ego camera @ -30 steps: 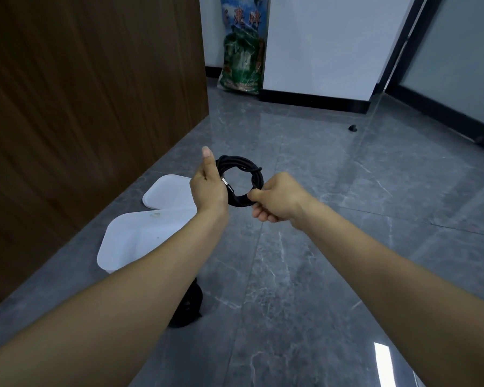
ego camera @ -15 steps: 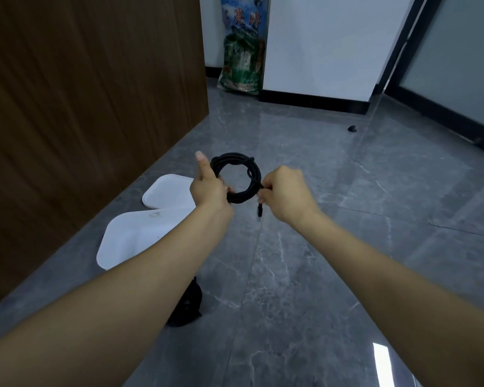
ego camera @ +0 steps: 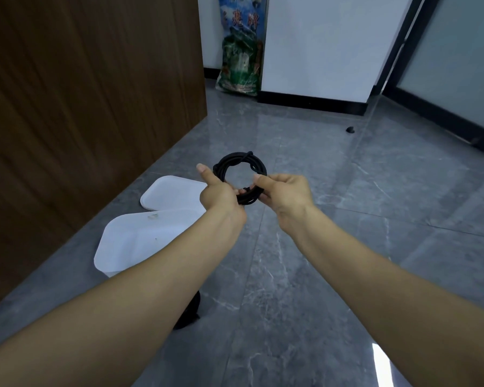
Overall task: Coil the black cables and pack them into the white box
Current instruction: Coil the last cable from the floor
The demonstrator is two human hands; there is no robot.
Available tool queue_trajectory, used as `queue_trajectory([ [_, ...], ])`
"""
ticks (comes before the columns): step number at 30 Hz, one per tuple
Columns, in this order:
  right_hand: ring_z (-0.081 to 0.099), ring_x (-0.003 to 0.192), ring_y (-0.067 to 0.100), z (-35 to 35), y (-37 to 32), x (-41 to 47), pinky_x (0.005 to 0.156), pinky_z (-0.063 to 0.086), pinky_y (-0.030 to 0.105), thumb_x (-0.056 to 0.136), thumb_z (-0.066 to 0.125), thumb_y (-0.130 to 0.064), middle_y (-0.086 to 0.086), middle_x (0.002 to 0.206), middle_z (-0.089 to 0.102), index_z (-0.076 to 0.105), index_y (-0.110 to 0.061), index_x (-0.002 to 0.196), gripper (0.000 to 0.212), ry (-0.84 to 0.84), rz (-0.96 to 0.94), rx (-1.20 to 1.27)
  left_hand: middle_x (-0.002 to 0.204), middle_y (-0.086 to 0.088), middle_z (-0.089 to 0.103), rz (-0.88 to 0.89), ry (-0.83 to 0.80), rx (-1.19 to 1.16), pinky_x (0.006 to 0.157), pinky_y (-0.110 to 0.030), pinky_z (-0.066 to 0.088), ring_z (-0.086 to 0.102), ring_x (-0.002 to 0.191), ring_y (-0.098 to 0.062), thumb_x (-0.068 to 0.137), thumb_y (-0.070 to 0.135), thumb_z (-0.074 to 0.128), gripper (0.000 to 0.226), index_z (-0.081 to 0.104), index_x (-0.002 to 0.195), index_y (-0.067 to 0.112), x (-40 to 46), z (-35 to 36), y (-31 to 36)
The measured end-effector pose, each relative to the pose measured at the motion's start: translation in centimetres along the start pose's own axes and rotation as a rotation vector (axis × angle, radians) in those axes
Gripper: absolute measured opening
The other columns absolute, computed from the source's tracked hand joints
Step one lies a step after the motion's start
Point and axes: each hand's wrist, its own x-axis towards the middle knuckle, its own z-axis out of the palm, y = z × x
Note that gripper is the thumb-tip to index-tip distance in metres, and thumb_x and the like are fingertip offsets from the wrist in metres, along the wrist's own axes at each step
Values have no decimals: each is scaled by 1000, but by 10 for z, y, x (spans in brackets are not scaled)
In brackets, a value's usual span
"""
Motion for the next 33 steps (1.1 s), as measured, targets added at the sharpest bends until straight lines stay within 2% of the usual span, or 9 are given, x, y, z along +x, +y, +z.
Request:
queue_trajectory([
  [4,60,64,18,-1,5,0,74,53,25,87,61,-1,8,64,62,61,-4,65,22,11,-12,126,67,-2,51,11,27,132,85,-36,50,53,68,-19,96,58,25,56,48,88,8,-2,2,-4],
  [6,58,59,14,-2,6,-1,74,49,25,86,62,-1,3,57,62,62,-6,63,23,-9,-31,147,71,-2,50,-17,29,141,90,-39,50,51,69,-19,97,57,23,53,46,93,9,-2,2,-4],
  [8,56,58,13,-3,8,-3,76,45,27,87,61,-3,1,55,62,60,-8,63,24,-39,-21,176,70,-4,52,-31,15,106,91,-41,51,53,66,-20,97,57,24,53,45,94,8,0,2,-4],
  [12,53,59,8,-6,9,-3,70,38,27,91,58,-12,-1,66,62,57,-14,70,21,-67,35,67,69,-6,53,-17,-35,85,88,-40,52,56,66,-22,98,53,30,57,45,73,4,3,-1,-5],
  [17,59,65,9,-18,1,-1,46,41,6,95,53,-11,8,85,63,61,-5,88,13,-183,45,-292,64,-4,41,-29,-117,147,75,-35,52,43,55,-16,93,57,38,54,46,71,8,17,-11,-5],
  [21,61,66,9,-23,9,2,61,44,20,96,52,-13,5,82,64,57,3,113,24,-211,146,-364,76,-4,50,-33,-142,244,66,-28,50,49,63,-14,92,57,39,54,54,87,6,21,-14,-8],
  [25,61,64,12,-23,21,6,63,43,22,96,52,-11,5,74,62,57,2,111,21,-195,203,-318,87,-3,57,-91,-209,389,79,-33,52,58,82,-18,96,57,28,60,54,117,7,24,-24,-9],
  [29,60,55,11,-23,29,8,59,40,23,95,53,-12,8,73,58,55,-2,96,10,-179,208,-356,127,-6,57,-43,-189,701,101,-34,41,51,118,-24,94,61,29,65,51,128,11,28,-34,-9],
  [33,58,55,13,-22,34,13,57,39,23,95,53,-11,6,68,56,54,-4,88,11,-143,210,-350,112,0,54,19,-359,822,92,-29,31,45,108,-15,93,41,54,40,53,121,13,28,-44,-11],
])
